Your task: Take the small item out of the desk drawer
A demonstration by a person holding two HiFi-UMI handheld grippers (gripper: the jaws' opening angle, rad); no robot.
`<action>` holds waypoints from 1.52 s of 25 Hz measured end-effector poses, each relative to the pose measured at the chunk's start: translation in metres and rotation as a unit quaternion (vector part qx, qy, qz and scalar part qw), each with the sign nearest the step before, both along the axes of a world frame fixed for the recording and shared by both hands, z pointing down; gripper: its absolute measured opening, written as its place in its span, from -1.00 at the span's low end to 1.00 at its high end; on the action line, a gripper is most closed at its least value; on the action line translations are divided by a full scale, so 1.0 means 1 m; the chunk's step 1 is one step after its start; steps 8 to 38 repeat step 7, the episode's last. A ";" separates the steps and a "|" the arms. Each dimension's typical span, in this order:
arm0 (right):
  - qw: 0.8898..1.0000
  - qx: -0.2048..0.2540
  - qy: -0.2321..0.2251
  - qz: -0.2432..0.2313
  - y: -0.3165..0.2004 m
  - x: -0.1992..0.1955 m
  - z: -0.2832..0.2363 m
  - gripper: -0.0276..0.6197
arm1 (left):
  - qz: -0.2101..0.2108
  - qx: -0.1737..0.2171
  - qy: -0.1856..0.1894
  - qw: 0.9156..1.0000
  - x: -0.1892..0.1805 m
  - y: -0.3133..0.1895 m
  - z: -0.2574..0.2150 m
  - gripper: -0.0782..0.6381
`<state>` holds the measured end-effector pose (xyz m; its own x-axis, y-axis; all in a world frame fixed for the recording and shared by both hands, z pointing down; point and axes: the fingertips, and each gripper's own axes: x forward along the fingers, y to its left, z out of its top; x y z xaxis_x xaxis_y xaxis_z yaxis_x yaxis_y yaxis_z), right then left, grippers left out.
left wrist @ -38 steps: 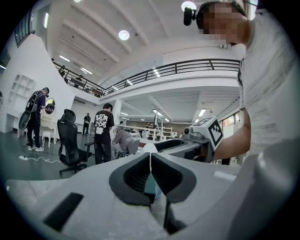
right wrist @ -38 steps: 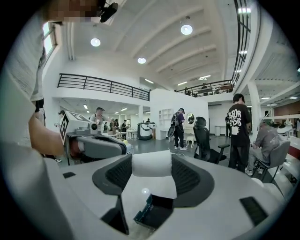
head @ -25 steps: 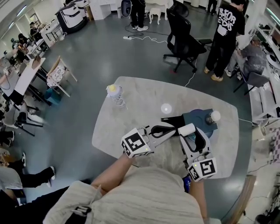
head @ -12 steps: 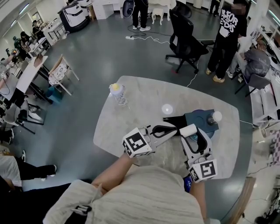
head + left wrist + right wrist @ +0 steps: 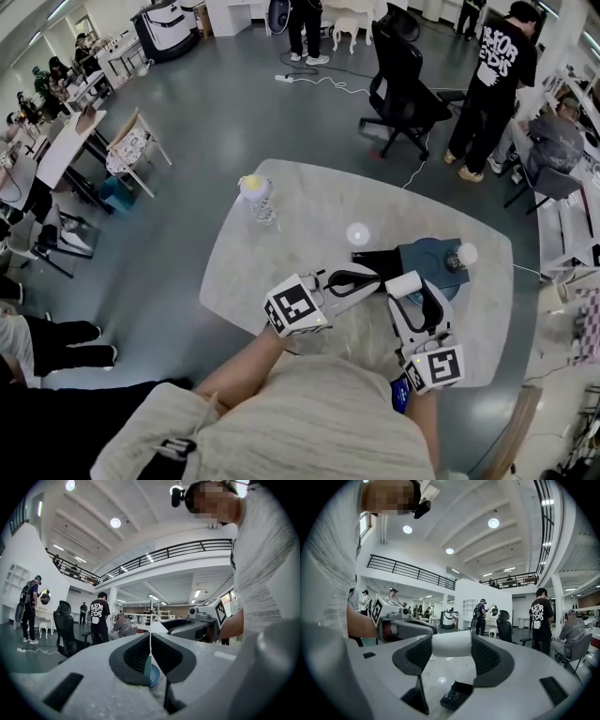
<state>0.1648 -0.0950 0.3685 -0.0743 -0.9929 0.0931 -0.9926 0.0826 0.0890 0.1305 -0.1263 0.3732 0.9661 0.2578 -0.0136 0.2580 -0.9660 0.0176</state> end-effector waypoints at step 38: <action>1.000 -0.002 0.001 -0.002 0.000 0.003 0.000 -0.16 | 0.003 -0.002 0.000 1.000 0.003 0.001 0.001 -0.73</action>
